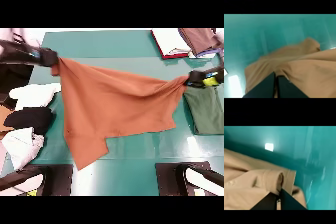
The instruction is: Fold the shirts.
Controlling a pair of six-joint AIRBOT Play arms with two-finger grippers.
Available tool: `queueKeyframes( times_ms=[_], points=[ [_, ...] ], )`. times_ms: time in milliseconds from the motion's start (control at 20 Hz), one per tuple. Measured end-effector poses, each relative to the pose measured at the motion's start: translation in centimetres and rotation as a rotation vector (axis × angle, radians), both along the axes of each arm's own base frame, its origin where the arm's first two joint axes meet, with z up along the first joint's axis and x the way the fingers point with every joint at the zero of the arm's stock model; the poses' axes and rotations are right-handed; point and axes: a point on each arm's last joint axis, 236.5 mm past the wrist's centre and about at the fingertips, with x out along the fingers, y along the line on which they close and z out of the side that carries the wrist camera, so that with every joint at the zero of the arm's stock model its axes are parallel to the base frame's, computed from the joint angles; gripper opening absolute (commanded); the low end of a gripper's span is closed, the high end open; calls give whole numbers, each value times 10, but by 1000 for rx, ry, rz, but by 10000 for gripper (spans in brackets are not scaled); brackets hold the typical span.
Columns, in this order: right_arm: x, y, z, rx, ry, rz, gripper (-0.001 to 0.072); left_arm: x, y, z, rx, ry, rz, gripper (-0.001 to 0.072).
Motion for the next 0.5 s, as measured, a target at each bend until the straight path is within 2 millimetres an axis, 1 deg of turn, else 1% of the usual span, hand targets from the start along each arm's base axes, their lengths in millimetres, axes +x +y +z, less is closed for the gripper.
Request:
queueKeyframes(
  times_ms=[50,100,150,200,250,300,350,400,500],
  points=[
    [8,-2,-13,7,22,-10,472,8,6,-21,4,37,17,577],
    [16,-5,-23,14,43,-16,472,14,13,-33,-3,57,43,569],
    [22,-6,-27,24,53,-21,470,16,21,-42,-10,84,65,569],
    [27,-7,-26,39,58,-21,469,15,33,-48,-13,113,89,569],
    [28,-7,-26,49,65,-9,467,12,47,-52,-15,140,115,568],
    [28,-6,-23,61,65,-1,451,3,60,-60,-12,187,134,568],
    [27,-5,-20,71,58,9,451,-9,69,-68,-12,234,146,569],
    [20,-3,-18,80,61,19,451,-20,78,-74,-16,269,161,568],
    [8,1,-15,87,51,31,451,-55,89,-99,-15,365,181,568]
  ],
)
